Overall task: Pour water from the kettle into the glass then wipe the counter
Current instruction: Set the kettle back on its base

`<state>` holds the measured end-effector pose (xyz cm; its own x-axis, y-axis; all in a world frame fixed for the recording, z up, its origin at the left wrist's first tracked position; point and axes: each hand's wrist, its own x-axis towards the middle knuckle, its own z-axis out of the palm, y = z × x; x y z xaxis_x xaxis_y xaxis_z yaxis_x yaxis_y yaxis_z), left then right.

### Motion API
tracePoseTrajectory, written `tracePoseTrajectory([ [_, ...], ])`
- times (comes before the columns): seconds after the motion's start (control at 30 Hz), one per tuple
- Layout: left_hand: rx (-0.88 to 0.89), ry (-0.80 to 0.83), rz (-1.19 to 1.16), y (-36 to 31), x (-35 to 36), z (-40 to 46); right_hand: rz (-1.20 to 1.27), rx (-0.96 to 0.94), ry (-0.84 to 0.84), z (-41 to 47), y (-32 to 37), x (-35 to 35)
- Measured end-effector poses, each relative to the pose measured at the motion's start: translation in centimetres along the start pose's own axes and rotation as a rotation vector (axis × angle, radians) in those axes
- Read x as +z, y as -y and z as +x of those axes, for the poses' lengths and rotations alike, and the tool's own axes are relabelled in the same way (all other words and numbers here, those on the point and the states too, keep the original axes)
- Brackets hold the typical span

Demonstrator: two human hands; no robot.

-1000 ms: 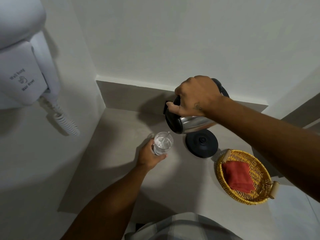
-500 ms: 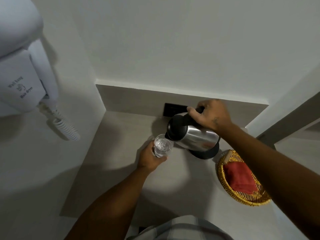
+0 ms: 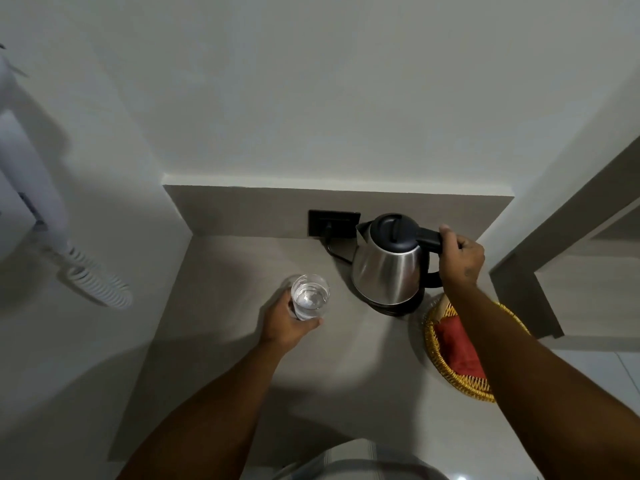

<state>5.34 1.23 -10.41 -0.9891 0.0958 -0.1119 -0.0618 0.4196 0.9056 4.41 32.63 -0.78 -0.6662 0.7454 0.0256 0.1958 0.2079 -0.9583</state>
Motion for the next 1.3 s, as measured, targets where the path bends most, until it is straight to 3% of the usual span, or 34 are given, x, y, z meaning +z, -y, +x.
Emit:
tracePoseTrajectory([
  [0.5, -0.016, -0.023, 0.007, 0.4, 0.2, 0.2, 0.026, -0.068, 0.099, 2.0, -2.0, -2.1],
  [1.0, -0.06, -0.018, -0.036, 0.6, 0.3, 0.3, -0.002, -0.047, 0.068, 2.1, -3.0, -3.3],
  [1.3, -0.011, -0.022, -0.027, 0.9, 0.3, 0.3, -0.113, -0.136, 0.197, 1.0, -2.9, -4.9],
])
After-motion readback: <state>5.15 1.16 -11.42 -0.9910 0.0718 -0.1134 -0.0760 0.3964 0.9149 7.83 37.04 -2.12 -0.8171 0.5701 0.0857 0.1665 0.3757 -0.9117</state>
